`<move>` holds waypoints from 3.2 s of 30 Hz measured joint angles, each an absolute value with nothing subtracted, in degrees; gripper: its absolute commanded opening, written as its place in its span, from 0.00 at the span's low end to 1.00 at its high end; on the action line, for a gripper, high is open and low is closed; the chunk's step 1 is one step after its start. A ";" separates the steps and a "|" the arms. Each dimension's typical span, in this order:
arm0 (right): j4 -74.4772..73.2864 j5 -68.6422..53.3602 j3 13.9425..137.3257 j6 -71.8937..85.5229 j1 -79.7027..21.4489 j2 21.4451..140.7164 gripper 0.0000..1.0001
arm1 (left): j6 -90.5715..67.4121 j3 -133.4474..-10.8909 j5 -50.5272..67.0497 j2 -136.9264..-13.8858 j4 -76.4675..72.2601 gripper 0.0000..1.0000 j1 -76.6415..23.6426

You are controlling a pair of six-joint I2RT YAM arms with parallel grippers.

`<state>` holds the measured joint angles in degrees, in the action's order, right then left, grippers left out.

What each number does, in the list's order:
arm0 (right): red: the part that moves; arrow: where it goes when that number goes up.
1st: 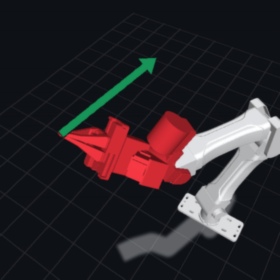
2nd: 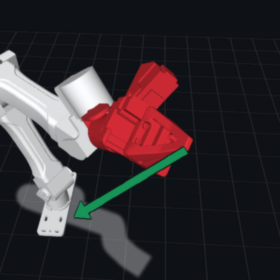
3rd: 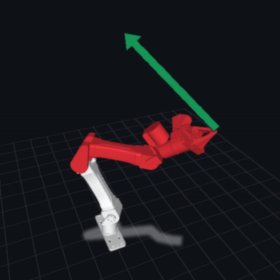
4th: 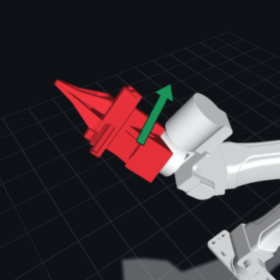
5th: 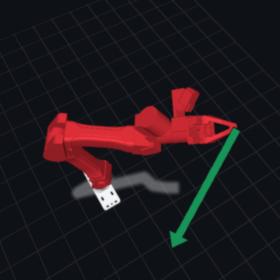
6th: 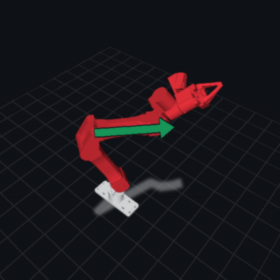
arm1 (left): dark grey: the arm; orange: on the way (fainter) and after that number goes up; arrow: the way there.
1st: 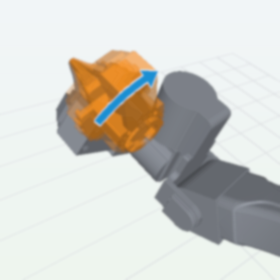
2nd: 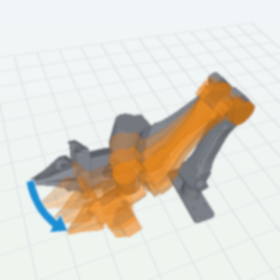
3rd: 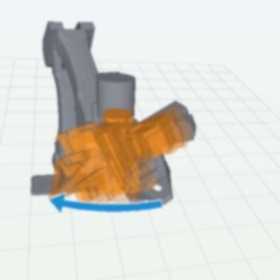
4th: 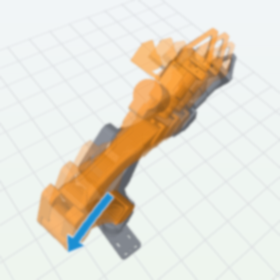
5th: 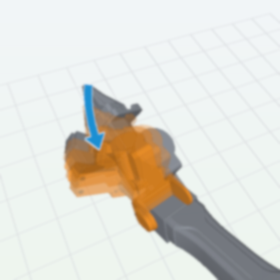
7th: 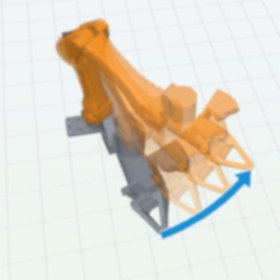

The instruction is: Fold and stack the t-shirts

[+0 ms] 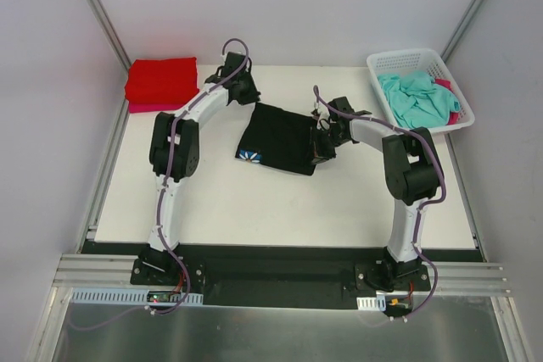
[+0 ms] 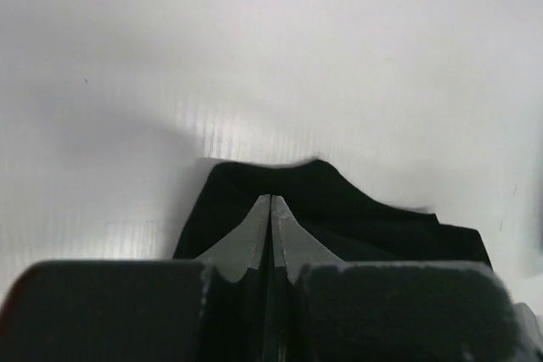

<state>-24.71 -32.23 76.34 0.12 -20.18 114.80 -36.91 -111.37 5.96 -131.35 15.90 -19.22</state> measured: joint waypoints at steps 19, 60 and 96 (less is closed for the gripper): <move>-27.11 -32.14 76.73 -1.13 -20.18 114.74 0.01 | -35.57 -110.00 4.95 -136.79 12.58 0.00 -17.56; -31.38 -30.26 79.42 -1.43 -20.88 109.06 0.01 | -32.62 -109.19 14.81 -128.86 14.50 0.06 -21.78; -29.54 -26.65 72.84 -0.19 -21.06 96.49 0.43 | -28.71 -81.58 8.27 -104.75 12.25 0.60 -21.28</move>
<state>-29.54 -26.65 72.84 -0.19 -21.06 96.49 -28.71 -81.58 8.27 -104.75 12.25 -21.28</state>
